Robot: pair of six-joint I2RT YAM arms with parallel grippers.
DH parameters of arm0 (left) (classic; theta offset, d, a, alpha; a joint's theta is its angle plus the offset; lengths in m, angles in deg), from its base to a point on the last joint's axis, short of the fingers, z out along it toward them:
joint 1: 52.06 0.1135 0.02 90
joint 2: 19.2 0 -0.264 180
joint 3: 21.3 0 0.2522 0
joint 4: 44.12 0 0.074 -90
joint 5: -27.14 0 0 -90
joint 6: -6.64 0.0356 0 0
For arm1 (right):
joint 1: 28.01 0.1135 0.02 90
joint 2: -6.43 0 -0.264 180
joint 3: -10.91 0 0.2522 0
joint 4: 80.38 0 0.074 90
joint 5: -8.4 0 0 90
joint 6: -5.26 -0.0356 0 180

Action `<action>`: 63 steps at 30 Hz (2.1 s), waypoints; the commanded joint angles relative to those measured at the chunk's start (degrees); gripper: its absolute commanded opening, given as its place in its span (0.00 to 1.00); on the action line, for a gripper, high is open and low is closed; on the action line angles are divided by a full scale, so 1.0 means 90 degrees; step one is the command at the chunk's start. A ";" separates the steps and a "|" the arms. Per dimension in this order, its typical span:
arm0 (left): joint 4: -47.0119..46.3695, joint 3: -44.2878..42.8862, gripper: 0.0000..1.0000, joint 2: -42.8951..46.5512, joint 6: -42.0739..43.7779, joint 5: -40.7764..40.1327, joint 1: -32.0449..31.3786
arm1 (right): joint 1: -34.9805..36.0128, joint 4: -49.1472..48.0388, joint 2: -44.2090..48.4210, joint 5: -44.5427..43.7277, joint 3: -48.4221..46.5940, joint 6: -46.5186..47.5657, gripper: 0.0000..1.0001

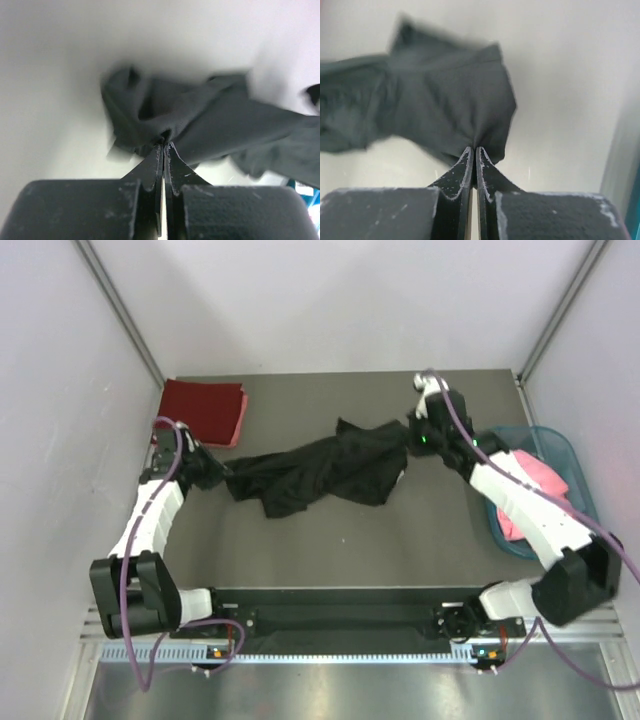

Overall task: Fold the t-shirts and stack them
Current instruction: Flatten the tshirt out

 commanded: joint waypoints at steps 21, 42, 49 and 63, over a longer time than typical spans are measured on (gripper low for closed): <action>0.0629 0.0552 0.42 0.0578 0.0670 -0.0679 -0.0138 | 0.0653 -0.0216 -0.1560 0.0983 -0.0294 -0.0002 0.47; 0.0043 0.1109 0.45 0.0285 0.0582 -0.0142 -0.0197 | -0.0313 0.0185 -0.4873 0.2018 -0.2709 0.2050 0.44; 0.0014 0.1031 0.45 0.0305 0.0446 -0.0102 -0.0255 | -0.0333 0.0156 -0.5118 0.2380 -0.2661 0.2245 0.42; 0.0072 0.0904 0.46 0.0461 0.0358 -0.0190 -0.0294 | -0.0235 -0.0558 -0.4317 0.1228 -0.1644 0.2070 0.00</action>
